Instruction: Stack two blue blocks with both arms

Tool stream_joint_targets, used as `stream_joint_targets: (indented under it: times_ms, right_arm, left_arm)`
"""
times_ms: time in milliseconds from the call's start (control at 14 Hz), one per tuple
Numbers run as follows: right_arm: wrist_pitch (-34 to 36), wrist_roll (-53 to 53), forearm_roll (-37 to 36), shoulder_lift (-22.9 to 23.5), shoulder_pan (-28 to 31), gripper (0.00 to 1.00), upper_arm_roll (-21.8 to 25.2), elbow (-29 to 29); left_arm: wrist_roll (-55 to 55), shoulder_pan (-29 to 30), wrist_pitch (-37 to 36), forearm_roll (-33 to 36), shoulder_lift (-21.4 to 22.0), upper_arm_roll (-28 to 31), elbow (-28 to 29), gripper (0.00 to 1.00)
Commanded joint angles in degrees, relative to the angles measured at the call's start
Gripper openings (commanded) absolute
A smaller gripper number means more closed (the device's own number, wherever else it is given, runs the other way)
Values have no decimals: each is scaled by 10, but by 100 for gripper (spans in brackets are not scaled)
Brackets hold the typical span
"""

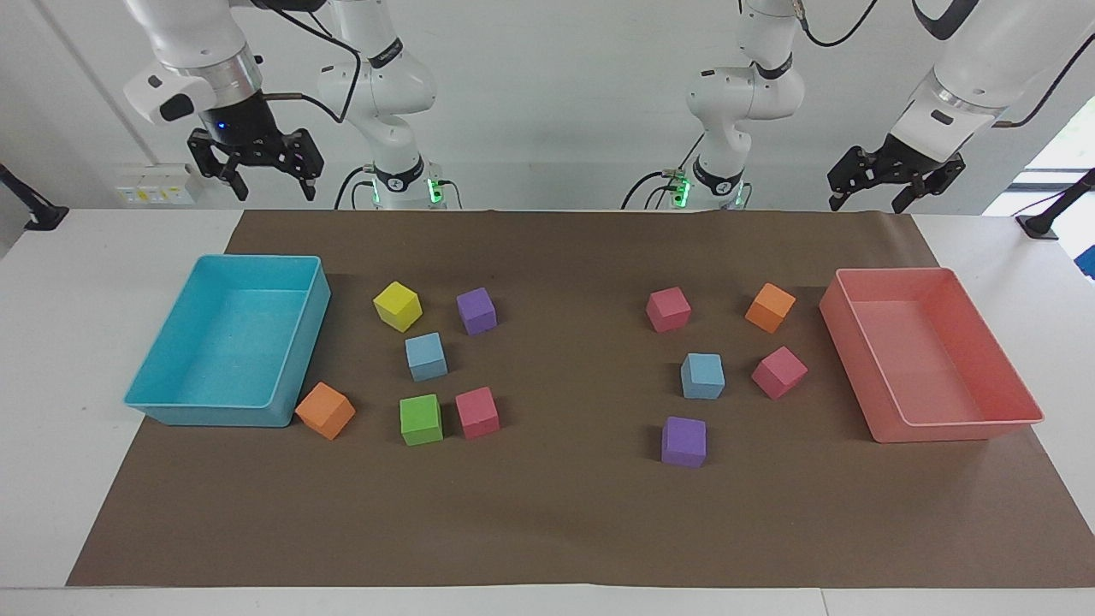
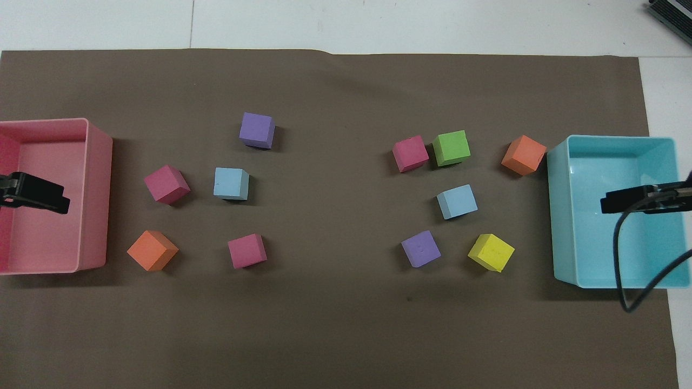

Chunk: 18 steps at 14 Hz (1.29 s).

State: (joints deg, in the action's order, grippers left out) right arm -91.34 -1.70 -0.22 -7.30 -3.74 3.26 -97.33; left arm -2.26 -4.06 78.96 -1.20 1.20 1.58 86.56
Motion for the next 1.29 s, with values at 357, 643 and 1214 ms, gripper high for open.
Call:
stream_joint_targets:
  times_ms: [357,643,1214]
  right_arm:
    - [-65,-15,16,34,-36,100,0,-28]
    - [-58,-14,16,34,-42,100,1,-28]
    - [-81,-13,16,38,-58,100,0,-48]
  left_arm:
    - [-2,10,-10,0,7,-5,0,100]
    - [-1,4,-7,0,6,-6,0,100]
    - [-5,8,68,-6,0,-6,1,100]
